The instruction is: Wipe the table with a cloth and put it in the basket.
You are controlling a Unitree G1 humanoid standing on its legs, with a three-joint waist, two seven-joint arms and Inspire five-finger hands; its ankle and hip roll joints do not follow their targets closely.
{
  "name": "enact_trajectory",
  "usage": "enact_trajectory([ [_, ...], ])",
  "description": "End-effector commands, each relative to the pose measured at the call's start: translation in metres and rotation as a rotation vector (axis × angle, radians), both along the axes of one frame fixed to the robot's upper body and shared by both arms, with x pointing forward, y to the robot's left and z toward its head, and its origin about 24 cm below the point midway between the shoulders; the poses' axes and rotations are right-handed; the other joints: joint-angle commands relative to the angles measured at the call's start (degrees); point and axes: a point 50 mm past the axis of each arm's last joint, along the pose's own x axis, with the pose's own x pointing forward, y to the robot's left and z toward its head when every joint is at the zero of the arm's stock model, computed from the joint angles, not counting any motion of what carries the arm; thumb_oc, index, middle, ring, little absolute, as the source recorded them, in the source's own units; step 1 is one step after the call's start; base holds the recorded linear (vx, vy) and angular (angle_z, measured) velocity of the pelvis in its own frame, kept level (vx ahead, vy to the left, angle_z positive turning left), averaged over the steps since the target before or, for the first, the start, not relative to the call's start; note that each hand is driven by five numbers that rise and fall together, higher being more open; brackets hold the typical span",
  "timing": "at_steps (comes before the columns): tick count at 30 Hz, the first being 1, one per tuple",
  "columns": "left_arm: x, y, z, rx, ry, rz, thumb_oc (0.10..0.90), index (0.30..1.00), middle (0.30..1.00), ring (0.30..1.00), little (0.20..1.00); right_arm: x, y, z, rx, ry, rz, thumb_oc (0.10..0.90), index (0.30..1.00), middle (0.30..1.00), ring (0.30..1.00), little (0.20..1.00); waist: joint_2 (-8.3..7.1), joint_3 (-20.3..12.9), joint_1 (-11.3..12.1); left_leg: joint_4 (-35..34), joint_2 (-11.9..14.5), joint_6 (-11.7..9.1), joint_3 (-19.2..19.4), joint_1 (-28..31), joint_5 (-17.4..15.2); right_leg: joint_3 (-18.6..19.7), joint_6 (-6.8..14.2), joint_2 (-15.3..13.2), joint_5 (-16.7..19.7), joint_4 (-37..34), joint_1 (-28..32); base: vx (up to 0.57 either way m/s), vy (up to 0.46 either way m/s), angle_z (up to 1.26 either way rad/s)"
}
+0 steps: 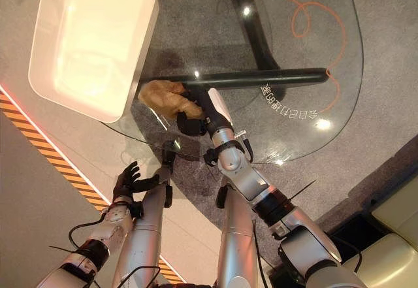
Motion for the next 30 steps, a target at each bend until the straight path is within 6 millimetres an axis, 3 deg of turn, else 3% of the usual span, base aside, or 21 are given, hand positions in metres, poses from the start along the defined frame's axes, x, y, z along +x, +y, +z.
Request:
enact_trajectory([
  [1,-0.034,0.004,-0.025,-0.053,0.066,0.061,0.8,0.9,0.9,0.9,0.9,-0.023,0.019,0.042,0.144,-0.212,0.159,0.1,0.3,0.3,0.3,0.2,0.99,-0.8,-0.8,-2.5,-3.8,3.8,4.2,1.4,0.7,-1.5,0.6,3.2,0.2,-0.5,1.4,-0.05,-0.069,0.01],
  [13,-0.052,0.024,-0.025,-0.083,-0.048,0.134,0.8,0.9,0.9,0.9,0.9,-0.021,-0.018,0.017,0.195,-0.123,0.062,0.1,0.3,0.3,0.3,0.2,0.27,-0.8,0.3,-5.8,-2.6,3.2,3.0,13.8,1.0,-3.3,-0.8,3.6,-3.2,-0.8,13.7,-0.06,-0.085,0.0],
  [24,-0.068,0.031,-0.018,-0.327,-0.143,0.109,0.8,0.9,0.9,0.9,0.9,-0.033,-0.047,0.005,0.235,-0.111,0.007,0.1,0.3,0.3,0.3,0.2,1.03,-0.8,0.8,-8.7,-2.0,2.8,2.2,23.5,1.3,-4.6,-1.8,4.3,-5.3,-2.2,24.1,-0.02,-0.042,0.01],
  [30,-0.065,0.015,0.009,-0.509,-0.237,-0.002,0.8,0.9,0.9,0.9,0.9,-0.046,-0.058,0.008,0.299,-0.129,0.035,0.1,0.3,0.3,0.3,0.2,1.6,-0.8,0.9,-8.8,-1.9,2.9,2.2,25.4,1.4,-5.2,-2.3,4.5,-5.6,-3.1,27.1,0.0,-0.004,0.02],
])
